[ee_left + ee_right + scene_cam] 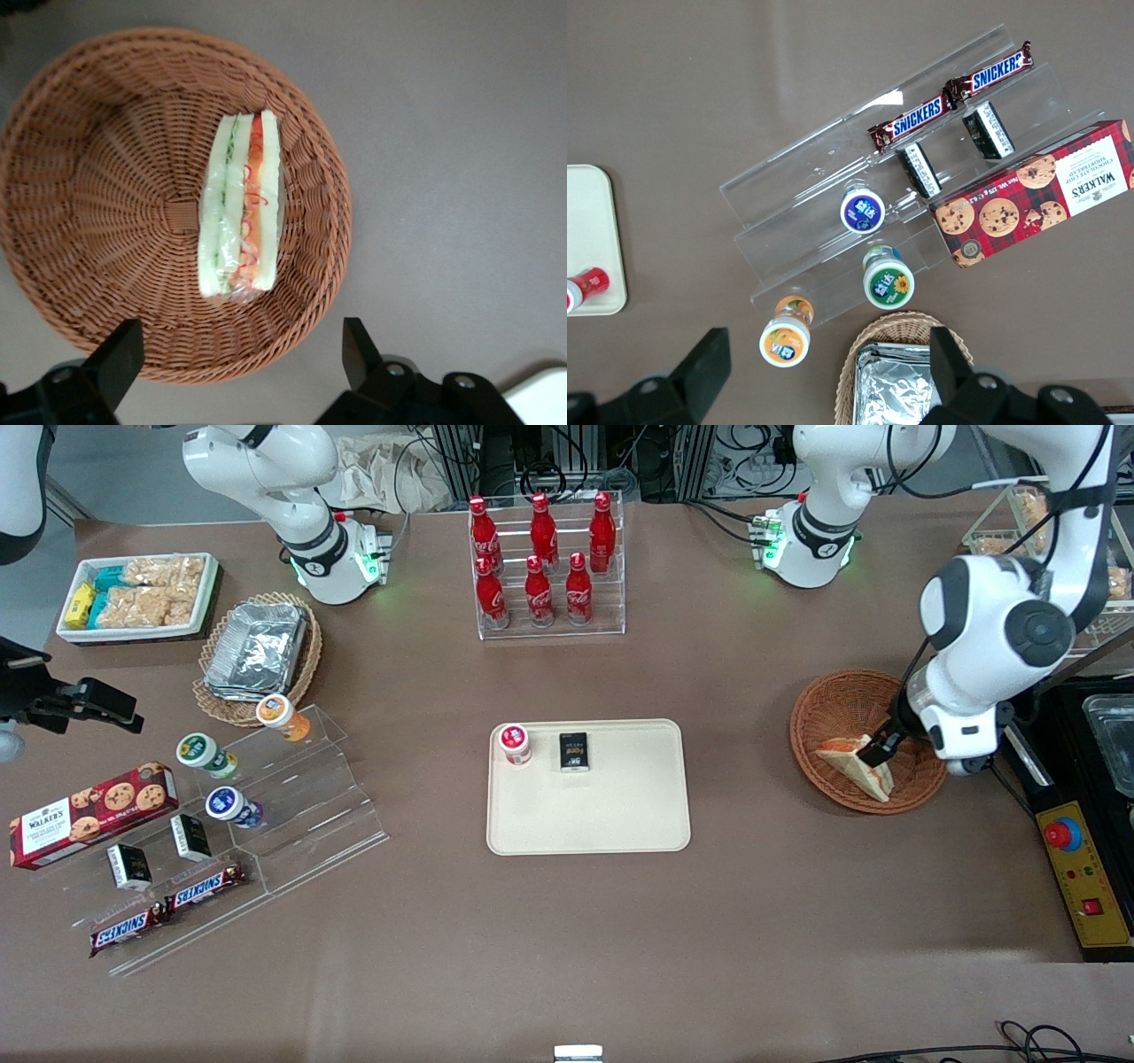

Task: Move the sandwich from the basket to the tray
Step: 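Lower the open left gripper over the wrapped sandwich in the basket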

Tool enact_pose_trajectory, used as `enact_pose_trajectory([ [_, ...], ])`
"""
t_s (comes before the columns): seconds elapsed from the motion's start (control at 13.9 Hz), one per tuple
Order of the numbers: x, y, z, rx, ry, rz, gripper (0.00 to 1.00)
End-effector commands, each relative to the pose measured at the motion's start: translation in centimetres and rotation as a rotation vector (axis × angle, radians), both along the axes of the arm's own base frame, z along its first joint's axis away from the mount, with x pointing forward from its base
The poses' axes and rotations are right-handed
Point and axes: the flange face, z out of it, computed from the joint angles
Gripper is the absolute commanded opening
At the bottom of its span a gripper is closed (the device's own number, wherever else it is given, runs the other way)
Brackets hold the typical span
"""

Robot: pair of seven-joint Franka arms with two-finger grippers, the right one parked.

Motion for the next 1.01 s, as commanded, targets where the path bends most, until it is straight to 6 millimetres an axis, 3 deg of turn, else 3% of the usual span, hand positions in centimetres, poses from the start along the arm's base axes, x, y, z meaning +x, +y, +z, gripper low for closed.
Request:
enact_pose_trajectory([
  [0.0, 0.4, 0.1, -1.7, 0.007, -0.003, 0.029, 1.0],
  [0.58, -0.3, 1.2, -6.4, 0.031, 0.04, 0.026, 1.0],
  [0.86, -1.8, 1.3, -9.1, 0.045, 0.039, 0.003, 0.98],
  [0.94, -1.9, 1.4, -9.5, 0.053, 0.048, -0.002, 0.64],
])
